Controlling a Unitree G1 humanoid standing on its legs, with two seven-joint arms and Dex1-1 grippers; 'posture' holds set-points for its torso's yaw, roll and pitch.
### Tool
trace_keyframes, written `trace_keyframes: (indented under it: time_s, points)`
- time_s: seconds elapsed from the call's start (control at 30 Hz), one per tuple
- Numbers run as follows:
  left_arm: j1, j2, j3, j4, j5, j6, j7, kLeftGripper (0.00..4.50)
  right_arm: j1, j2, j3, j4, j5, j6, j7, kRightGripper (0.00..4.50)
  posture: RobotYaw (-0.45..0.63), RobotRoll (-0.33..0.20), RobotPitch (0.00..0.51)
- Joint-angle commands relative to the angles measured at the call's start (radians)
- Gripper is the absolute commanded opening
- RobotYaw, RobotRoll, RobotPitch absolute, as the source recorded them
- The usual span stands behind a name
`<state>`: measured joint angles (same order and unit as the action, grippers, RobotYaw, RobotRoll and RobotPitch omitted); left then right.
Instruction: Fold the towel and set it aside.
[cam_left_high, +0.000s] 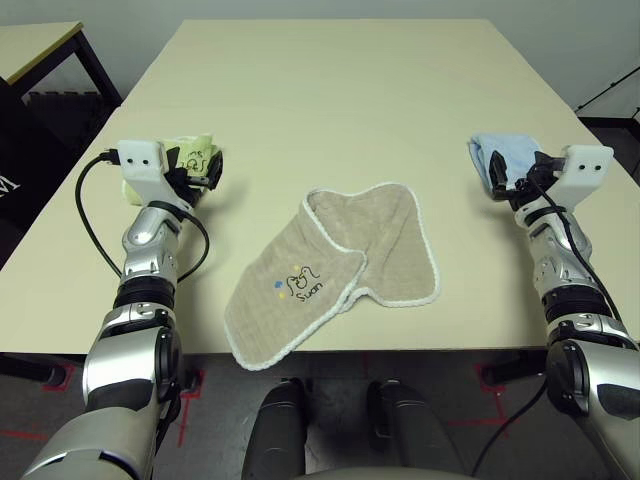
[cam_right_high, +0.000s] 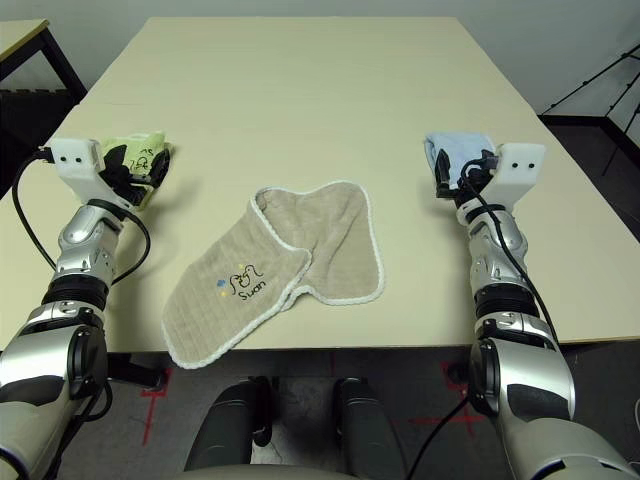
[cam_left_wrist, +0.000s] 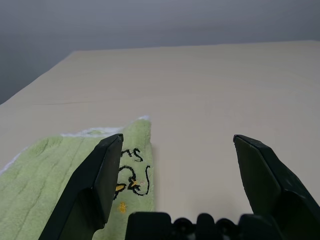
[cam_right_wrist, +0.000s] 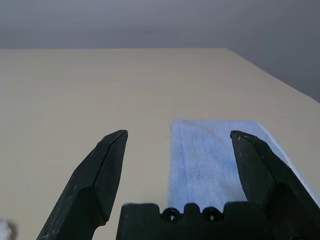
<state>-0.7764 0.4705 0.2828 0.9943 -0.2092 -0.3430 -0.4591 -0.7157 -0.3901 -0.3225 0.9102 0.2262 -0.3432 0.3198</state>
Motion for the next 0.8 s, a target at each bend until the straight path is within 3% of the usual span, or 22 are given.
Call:
trace_keyframes:
  time_s: [0.03, 0.33, 0.53, 0.7, 0.8]
  points:
    - [0.009, 0.003, -0.009, 0.014, 0.013, -0.004, -0.005, 4.46, 0.015, -0.005, -0.003, -0.003, 0.002, -0.011, -0.001, 4.5, 0.02, 0.0, 0.107]
    - [-0.005, 0.024, 0.001, 0.029, 0.006, -0.004, -0.015, 4.46, 0.038, 0.014, 0.003, -0.05, 0.003, 0.002, -0.008, 4.5, 0.04, 0.0, 0.098]
    - [-0.02, 0.079, 0.009, 0.061, 0.002, 0.004, -0.065, 4.46, 0.043, 0.048, 0.02, -0.085, -0.001, 0.018, -0.013, 4.5, 0.07, 0.0, 0.102]
    - [-0.07, 0.111, 0.001, 0.096, -0.008, 0.035, -0.188, 4.46, 0.041, 0.049, 0.031, -0.098, -0.002, 0.035, 0.006, 4.5, 0.07, 0.0, 0.101]
    - [-0.114, 0.14, -0.01, 0.099, -0.028, 0.117, -0.358, 4.46, 0.037, 0.019, 0.025, -0.103, 0.008, 0.049, 0.025, 4.5, 0.06, 0.0, 0.103]
